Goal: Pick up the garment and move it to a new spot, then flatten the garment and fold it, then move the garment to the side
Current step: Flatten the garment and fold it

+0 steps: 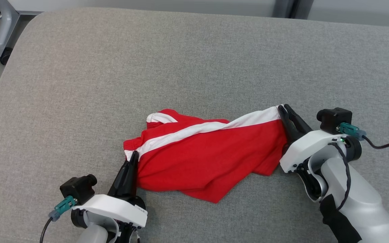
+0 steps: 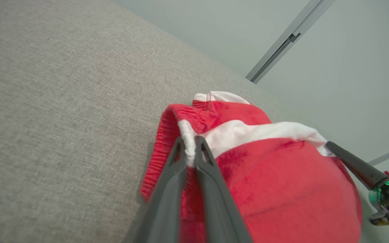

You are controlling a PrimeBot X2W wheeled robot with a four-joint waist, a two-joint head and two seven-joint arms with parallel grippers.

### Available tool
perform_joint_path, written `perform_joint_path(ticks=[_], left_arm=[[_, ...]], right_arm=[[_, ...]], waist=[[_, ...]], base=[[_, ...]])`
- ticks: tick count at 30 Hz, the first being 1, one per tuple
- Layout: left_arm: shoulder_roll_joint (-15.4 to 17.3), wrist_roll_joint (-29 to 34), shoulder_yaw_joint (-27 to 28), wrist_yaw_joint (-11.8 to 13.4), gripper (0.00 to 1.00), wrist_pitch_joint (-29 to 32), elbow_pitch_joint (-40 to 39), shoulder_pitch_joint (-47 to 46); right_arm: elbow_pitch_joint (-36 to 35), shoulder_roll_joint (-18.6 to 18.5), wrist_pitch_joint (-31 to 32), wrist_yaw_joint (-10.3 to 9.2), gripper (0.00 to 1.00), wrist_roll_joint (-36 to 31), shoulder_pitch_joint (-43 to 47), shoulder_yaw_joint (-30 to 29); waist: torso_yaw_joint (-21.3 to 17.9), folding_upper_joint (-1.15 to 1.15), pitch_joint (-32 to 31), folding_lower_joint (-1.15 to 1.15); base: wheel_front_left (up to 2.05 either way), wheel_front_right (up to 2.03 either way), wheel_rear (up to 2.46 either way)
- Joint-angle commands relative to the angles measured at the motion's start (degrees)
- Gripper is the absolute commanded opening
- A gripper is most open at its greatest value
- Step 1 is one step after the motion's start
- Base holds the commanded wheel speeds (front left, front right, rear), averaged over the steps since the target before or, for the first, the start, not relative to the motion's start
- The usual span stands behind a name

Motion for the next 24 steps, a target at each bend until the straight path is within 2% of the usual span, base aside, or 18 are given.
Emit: perform_joint_path(ticks=[1, 12, 20, 24], left_arm=[[0.2, -0.1, 0.3, -0.1, 0.0, 0.0, 0.1, -1.0], [0.2, 0.1, 0.9, -0.1, 0.0, 0.0, 0.7, -0.9], [0.2, 2.7, 1.7, -0.1, 0.0, 0.0, -2.1, -2.1], [0.7, 5.3, 0.4, -0.1, 0.0, 0.0, -3.8, -4.9]], right_arm=[[-0.5, -0.6, -0.3, 0.0, 0.0, -0.3, -0.4, 0.0], [0.5, -0.4, -0.3, 0.0, 0.0, 0.4, 0.5, -0.1], [-6.5, -0.6, -0.3, 0.0, 0.0, -0.5, 2.4, -3.7], [-10.6, -0.2, -0.3, 0.0, 0.0, -0.9, 3.7, -5.7]], waist=[[-0.1, 0.0, -0.1, 0.0], [-0.1, 0.0, -0.8, 0.0], [-1.4, 0.0, -4.3, 0.0], [-2.8, 0.0, -7.3, 0.0]], base=[[0.0, 0.0, 0.0], [0.0, 0.0, 0.0], [0.0, 0.0, 0.0], [0.0, 0.0, 0.0]])
